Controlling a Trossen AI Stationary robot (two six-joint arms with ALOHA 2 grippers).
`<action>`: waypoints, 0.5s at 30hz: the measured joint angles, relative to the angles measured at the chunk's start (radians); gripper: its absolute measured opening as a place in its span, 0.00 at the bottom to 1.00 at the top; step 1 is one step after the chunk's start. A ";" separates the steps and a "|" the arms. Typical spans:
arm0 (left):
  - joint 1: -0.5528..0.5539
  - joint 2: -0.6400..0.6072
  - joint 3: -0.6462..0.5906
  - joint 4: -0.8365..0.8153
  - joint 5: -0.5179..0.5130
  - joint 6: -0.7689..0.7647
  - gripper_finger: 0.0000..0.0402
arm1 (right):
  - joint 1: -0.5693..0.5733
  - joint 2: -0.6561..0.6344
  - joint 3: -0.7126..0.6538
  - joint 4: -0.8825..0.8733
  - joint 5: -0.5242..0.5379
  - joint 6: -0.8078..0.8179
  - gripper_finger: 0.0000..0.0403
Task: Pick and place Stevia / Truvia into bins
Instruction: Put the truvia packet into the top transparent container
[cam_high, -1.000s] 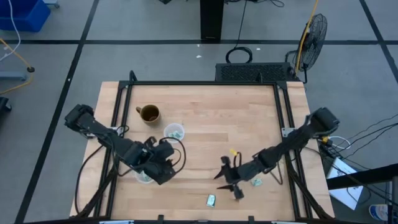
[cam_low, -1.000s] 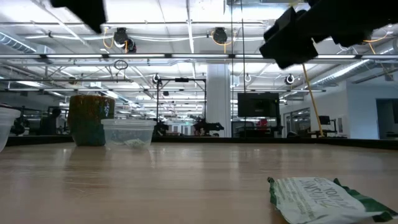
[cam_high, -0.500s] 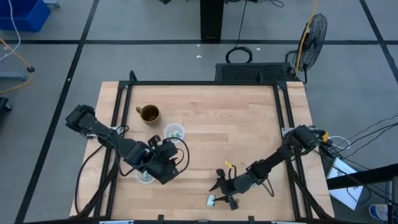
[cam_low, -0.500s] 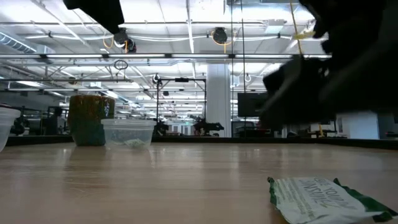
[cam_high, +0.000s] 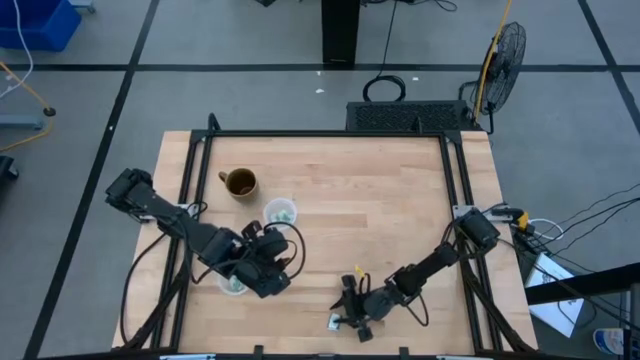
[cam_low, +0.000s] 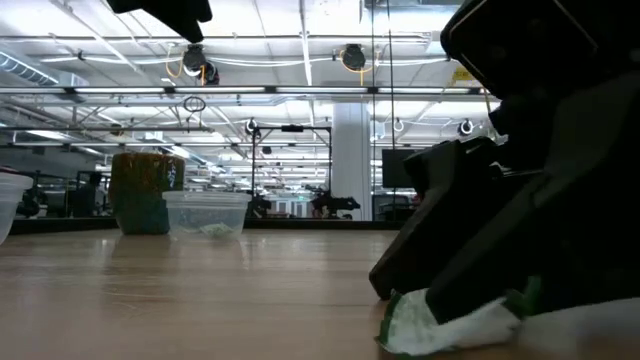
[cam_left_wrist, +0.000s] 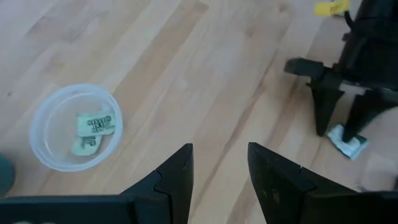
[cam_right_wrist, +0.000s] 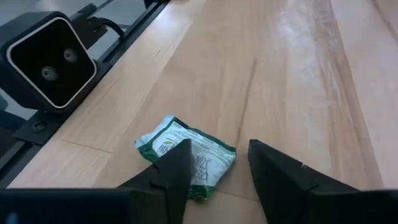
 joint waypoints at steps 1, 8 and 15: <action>-0.002 0.000 0.000 -0.001 0.007 0.000 0.40 | -0.002 -0.002 0.000 0.000 0.000 0.000 0.37; -0.008 0.000 0.000 0.000 0.048 0.000 0.40 | -0.046 0.001 -0.004 0.065 -0.003 -0.054 0.10; -0.016 -0.016 0.000 -0.002 0.068 -0.143 0.40 | -0.141 -0.135 -0.008 0.106 0.079 -0.283 0.03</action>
